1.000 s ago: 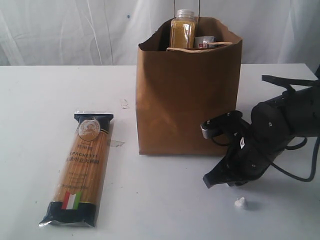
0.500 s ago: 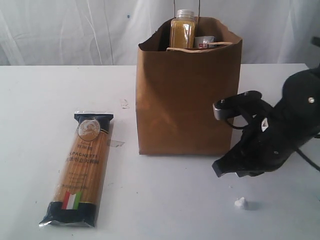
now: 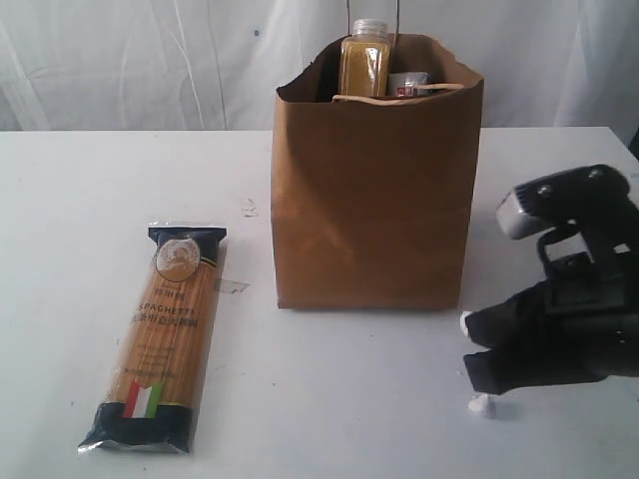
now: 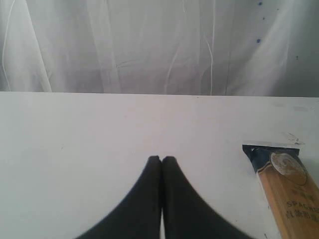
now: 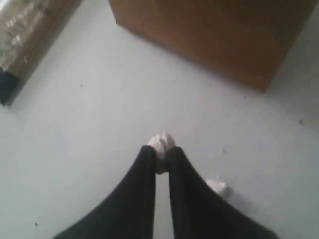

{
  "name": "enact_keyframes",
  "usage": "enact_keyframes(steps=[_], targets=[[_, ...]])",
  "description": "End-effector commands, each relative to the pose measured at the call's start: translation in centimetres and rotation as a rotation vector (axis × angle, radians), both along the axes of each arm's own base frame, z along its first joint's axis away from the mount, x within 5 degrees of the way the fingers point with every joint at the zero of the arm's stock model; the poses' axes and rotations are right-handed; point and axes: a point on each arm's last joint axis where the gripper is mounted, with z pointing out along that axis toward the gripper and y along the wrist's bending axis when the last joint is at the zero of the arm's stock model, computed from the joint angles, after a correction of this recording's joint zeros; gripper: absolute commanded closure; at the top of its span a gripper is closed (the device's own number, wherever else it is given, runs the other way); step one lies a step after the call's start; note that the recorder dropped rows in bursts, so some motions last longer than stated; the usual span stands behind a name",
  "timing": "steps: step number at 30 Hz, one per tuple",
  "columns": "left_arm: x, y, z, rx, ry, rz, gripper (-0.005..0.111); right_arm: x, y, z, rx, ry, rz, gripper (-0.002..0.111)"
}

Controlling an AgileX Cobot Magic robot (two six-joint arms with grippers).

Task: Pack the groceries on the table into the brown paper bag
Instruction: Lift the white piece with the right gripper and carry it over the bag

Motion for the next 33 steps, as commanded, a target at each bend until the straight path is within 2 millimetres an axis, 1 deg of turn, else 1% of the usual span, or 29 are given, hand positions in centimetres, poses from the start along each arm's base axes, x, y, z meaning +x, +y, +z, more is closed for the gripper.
enact_keyframes(steps=[1, 5, 7, 9, 12, 15, 18, 19, 22, 25, 27, 29, 30, 33], targets=[[0.0, -0.1, -0.1, 0.010, -0.003, -0.010, 0.106, -1.5, -1.1, 1.4, 0.069, -0.190, -0.032, 0.108], [0.0, -0.1, -0.1, 0.010, -0.003, -0.010, 0.106, -3.1, -1.9, 2.8, 0.117, -0.277, -0.038, 0.108], [0.0, -0.1, -0.1, 0.010, -0.003, -0.010, 0.106, -3.8, -2.1, 3.9, 0.195, -0.310, -0.061, 0.108], [0.0, -0.1, -0.1, 0.010, -0.003, -0.010, 0.106, -4.5, -2.3, 5.8, 0.332, -0.354, -0.106, 0.108], [0.0, -0.1, -0.1, 0.010, -0.003, -0.010, 0.106, -5.1, -2.8, 9.1, 0.592, -0.385, -0.213, 0.108], [0.0, -0.1, -0.1, 0.010, -0.003, -0.010, 0.106, -5.2, -2.9, 12.5, 0.705, -0.431, -0.227, 0.108], [0.0, -0.1, -0.1, 0.010, -0.003, -0.010, 0.106, -4.5, -2.3, 15.8, 0.727, -0.456, -0.193, 0.108], [0.0, -0.1, -0.1, 0.010, -0.003, -0.010, 0.106, -3.8, -1.8, 16.6, 0.721, -0.441, -0.178, 0.108], [0.0, -0.1, -0.1, 0.010, -0.003, -0.010, 0.106, -0.6, 0.5, 17.6, 0.646, -0.333, -0.107, 0.108], [0.0, -0.1, -0.1, 0.010, -0.003, -0.010, 0.106, 3.5, 3.0, 17.7, 0.530, -0.278, -0.026, 0.108], [0.0, -0.1, -0.1, 0.010, -0.003, -0.010, 0.106, 6.4, 4.3, 17.5, 0.492, -0.278, -0.025, 0.108], [0.0, -0.1, -0.1, 0.010, -0.003, -0.010, 0.106, 9.5, 5.5, 16.7, 0.479, -0.262, -0.056, 0.108], [0.0, -0.1, -0.1, 0.010, -0.003, -0.010, 0.106, 10.6, 5.9, 16.3, 0.472, -0.258, -0.067, 0.108], [0.0, -0.1, -0.1, 0.010, -0.003, -0.010, 0.106, 13.7, 7.1, 14.2, 0.407, -0.233, -0.079, 0.108]])
